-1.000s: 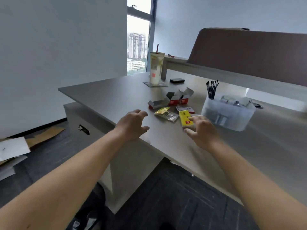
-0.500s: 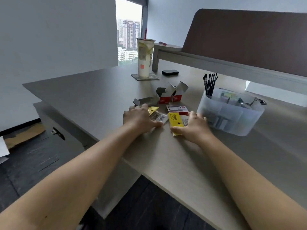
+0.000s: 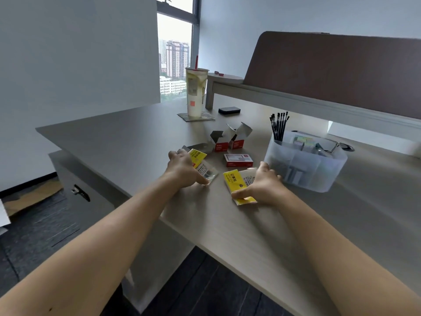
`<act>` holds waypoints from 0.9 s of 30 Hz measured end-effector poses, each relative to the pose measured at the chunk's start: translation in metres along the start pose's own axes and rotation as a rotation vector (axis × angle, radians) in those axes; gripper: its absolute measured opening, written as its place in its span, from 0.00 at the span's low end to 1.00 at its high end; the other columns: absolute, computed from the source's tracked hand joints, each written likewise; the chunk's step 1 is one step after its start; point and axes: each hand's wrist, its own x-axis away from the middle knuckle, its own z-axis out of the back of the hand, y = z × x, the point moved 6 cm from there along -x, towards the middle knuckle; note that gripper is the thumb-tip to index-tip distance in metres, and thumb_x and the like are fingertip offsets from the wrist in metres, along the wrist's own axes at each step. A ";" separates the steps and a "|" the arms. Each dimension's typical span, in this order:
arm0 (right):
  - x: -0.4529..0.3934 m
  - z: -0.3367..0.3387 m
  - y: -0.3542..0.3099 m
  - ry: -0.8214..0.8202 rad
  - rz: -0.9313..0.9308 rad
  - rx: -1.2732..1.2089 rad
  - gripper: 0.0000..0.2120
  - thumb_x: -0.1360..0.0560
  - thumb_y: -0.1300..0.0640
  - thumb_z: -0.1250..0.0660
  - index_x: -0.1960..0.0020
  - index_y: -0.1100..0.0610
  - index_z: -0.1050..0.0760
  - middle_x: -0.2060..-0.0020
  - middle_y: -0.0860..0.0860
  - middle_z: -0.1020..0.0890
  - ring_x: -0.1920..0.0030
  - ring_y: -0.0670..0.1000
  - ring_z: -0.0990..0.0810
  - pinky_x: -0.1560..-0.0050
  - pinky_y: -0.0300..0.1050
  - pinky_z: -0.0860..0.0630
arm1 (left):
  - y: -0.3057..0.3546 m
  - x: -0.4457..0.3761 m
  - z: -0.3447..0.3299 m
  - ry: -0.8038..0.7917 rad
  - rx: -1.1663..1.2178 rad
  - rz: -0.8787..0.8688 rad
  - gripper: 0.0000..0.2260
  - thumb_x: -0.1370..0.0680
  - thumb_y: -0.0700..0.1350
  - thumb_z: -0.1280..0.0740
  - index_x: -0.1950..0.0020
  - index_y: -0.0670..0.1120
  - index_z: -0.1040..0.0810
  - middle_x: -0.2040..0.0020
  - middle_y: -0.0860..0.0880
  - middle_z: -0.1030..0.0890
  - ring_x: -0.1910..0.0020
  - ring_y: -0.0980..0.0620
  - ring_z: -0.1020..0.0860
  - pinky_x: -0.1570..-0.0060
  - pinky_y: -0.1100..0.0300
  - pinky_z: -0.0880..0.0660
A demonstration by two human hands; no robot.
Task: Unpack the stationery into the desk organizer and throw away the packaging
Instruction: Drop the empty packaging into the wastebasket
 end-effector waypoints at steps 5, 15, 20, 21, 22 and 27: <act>-0.009 0.000 -0.007 0.001 0.090 -0.152 0.56 0.40 0.53 0.22 0.27 0.57 0.58 0.32 0.60 0.39 0.33 0.57 0.36 0.32 0.50 0.35 | -0.011 -0.010 0.001 -0.042 0.098 0.079 0.36 0.38 0.45 0.23 0.38 0.39 0.39 0.38 0.40 0.30 0.40 0.44 0.29 0.42 0.55 0.31; -0.042 0.011 -0.023 0.183 0.184 -0.147 0.30 0.31 0.50 0.31 0.36 0.60 0.38 0.40 0.58 0.27 0.40 0.59 0.28 0.39 0.57 0.30 | -0.018 -0.039 0.031 0.075 0.086 0.099 0.23 0.22 0.55 0.46 0.37 0.37 0.32 0.37 0.36 0.30 0.41 0.40 0.30 0.48 0.54 0.34; -0.058 0.013 -0.035 0.134 0.259 0.020 0.24 0.30 0.54 0.32 0.38 0.60 0.35 0.41 0.59 0.29 0.40 0.57 0.31 0.39 0.50 0.31 | -0.013 -0.051 0.032 0.045 0.115 -0.031 0.13 0.24 0.43 0.37 0.42 0.38 0.29 0.42 0.39 0.24 0.51 0.47 0.28 0.53 0.56 0.31; -0.061 0.013 -0.035 0.121 0.264 0.083 0.25 0.30 0.53 0.31 0.37 0.60 0.35 0.40 0.59 0.30 0.39 0.57 0.33 0.38 0.49 0.33 | -0.012 -0.054 0.032 0.047 0.122 -0.049 0.13 0.25 0.42 0.36 0.42 0.38 0.28 0.42 0.39 0.25 0.51 0.47 0.28 0.52 0.56 0.30; -0.064 0.012 -0.035 0.100 0.261 0.148 0.27 0.31 0.51 0.31 0.36 0.59 0.36 0.38 0.59 0.31 0.37 0.57 0.34 0.37 0.49 0.35 | -0.010 -0.057 0.032 0.058 0.113 -0.071 0.13 0.25 0.42 0.35 0.42 0.38 0.28 0.42 0.39 0.25 0.51 0.46 0.28 0.52 0.56 0.30; -0.076 -0.001 -0.030 -0.065 0.211 0.238 0.36 0.32 0.45 0.31 0.30 0.55 0.41 0.31 0.55 0.35 0.31 0.56 0.38 0.32 0.50 0.37 | -0.004 -0.076 0.024 0.064 0.026 -0.116 0.13 0.27 0.43 0.33 0.44 0.40 0.25 0.41 0.39 0.27 0.52 0.47 0.30 0.56 0.58 0.33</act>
